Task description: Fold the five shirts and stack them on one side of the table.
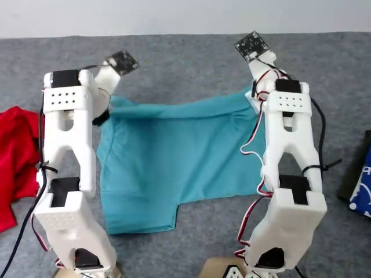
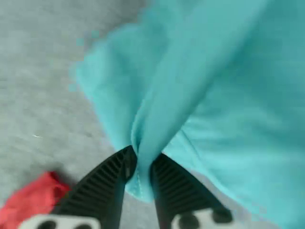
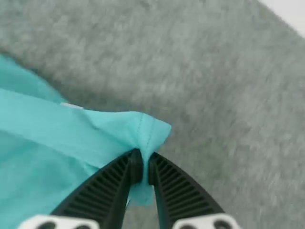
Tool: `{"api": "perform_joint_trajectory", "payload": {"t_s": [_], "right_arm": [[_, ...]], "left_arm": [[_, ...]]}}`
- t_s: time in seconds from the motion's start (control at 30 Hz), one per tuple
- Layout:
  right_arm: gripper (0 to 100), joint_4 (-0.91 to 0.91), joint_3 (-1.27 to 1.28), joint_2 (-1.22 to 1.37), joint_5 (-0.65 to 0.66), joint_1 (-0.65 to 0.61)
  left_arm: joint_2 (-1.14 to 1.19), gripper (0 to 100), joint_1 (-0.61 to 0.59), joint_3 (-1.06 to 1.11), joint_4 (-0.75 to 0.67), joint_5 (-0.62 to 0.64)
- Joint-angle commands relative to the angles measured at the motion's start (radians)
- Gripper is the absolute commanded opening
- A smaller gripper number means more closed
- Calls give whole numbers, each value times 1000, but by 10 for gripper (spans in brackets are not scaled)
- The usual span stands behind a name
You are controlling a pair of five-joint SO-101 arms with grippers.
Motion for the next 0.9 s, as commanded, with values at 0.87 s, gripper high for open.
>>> {"api": "perform_joint_trajectory", "payload": {"t_s": [0.87], "right_arm": [[10, 800, -32, -314, 172, 61]], "left_arm": [[-881, 2, 107, 897, 137, -226]]}}
